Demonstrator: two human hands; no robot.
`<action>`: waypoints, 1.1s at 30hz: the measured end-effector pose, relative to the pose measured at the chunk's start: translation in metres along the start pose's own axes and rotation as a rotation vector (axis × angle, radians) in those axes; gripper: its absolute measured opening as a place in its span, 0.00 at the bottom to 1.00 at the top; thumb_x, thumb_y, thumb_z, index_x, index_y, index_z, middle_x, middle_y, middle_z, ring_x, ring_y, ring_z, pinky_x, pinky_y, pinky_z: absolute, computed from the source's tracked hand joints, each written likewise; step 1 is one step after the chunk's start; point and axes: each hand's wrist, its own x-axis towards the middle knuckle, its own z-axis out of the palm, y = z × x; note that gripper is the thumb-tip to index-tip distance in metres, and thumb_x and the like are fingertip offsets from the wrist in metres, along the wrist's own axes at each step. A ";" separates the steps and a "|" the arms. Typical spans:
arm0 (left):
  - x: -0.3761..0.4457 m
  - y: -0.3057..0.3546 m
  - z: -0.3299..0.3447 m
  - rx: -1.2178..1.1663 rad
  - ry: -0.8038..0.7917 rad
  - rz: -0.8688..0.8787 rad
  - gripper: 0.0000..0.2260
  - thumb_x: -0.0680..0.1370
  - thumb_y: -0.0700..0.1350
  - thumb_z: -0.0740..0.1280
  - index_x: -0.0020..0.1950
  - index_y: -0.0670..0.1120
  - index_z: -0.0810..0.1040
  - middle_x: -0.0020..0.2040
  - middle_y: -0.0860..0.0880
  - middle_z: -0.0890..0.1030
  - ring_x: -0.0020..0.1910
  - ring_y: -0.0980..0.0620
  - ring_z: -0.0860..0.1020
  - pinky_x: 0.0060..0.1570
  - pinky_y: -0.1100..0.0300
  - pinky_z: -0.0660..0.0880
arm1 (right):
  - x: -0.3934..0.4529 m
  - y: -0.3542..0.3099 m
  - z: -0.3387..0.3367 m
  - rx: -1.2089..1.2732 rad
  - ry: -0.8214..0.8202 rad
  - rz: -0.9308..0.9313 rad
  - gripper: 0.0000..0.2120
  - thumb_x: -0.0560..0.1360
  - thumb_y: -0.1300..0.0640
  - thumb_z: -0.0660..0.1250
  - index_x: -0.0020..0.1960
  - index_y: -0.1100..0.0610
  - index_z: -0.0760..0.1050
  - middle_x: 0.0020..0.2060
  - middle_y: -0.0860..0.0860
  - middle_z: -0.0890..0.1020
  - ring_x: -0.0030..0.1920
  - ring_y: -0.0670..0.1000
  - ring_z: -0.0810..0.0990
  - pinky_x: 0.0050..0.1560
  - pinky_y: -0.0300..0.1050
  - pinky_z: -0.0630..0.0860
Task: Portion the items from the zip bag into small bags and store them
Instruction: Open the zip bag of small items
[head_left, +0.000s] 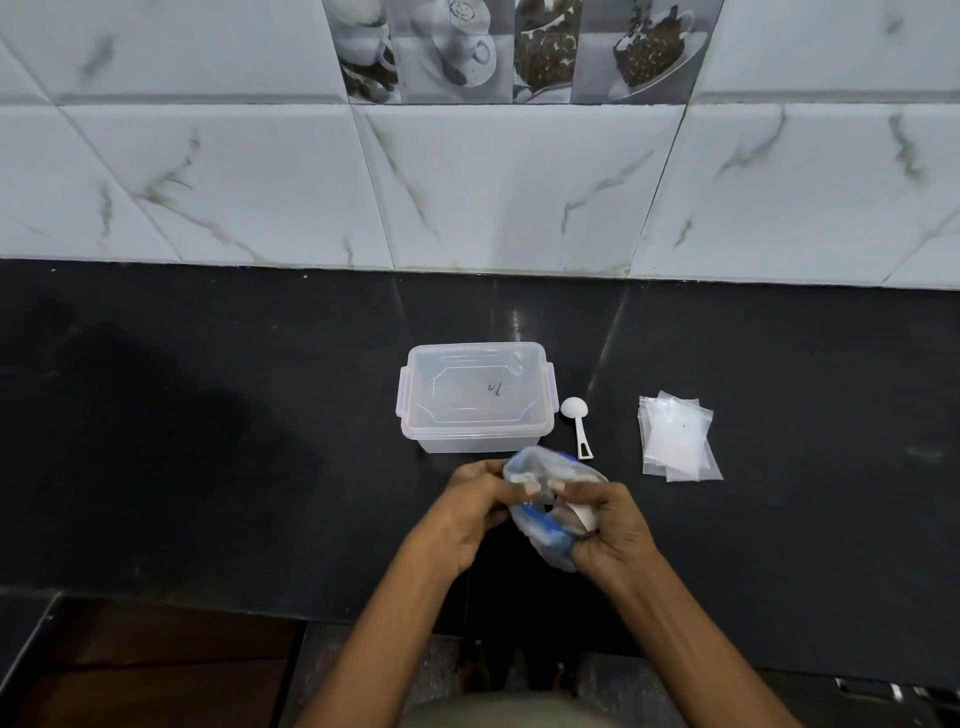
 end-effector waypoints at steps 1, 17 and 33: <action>-0.003 -0.001 0.005 0.132 0.118 0.000 0.11 0.75 0.39 0.74 0.56 0.43 0.78 0.47 0.47 0.83 0.43 0.53 0.79 0.41 0.59 0.75 | 0.005 0.001 -0.002 -0.001 0.036 -0.019 0.09 0.79 0.73 0.53 0.48 0.68 0.72 0.25 0.62 0.80 0.22 0.56 0.81 0.28 0.56 0.82; 0.002 0.008 -0.007 -0.220 0.004 -0.187 0.19 0.68 0.28 0.54 0.48 0.34 0.83 0.39 0.39 0.83 0.34 0.43 0.82 0.33 0.57 0.80 | 0.032 0.007 -0.030 0.043 0.072 -0.041 0.15 0.79 0.62 0.59 0.57 0.71 0.79 0.47 0.69 0.84 0.44 0.65 0.84 0.50 0.59 0.81; 0.003 0.005 -0.001 0.041 -0.033 0.116 0.14 0.74 0.43 0.77 0.52 0.40 0.76 0.39 0.45 0.81 0.28 0.54 0.78 0.29 0.62 0.76 | 0.043 -0.002 -0.045 -0.998 0.061 -0.574 0.05 0.76 0.63 0.72 0.43 0.56 0.84 0.39 0.53 0.87 0.42 0.51 0.85 0.47 0.51 0.82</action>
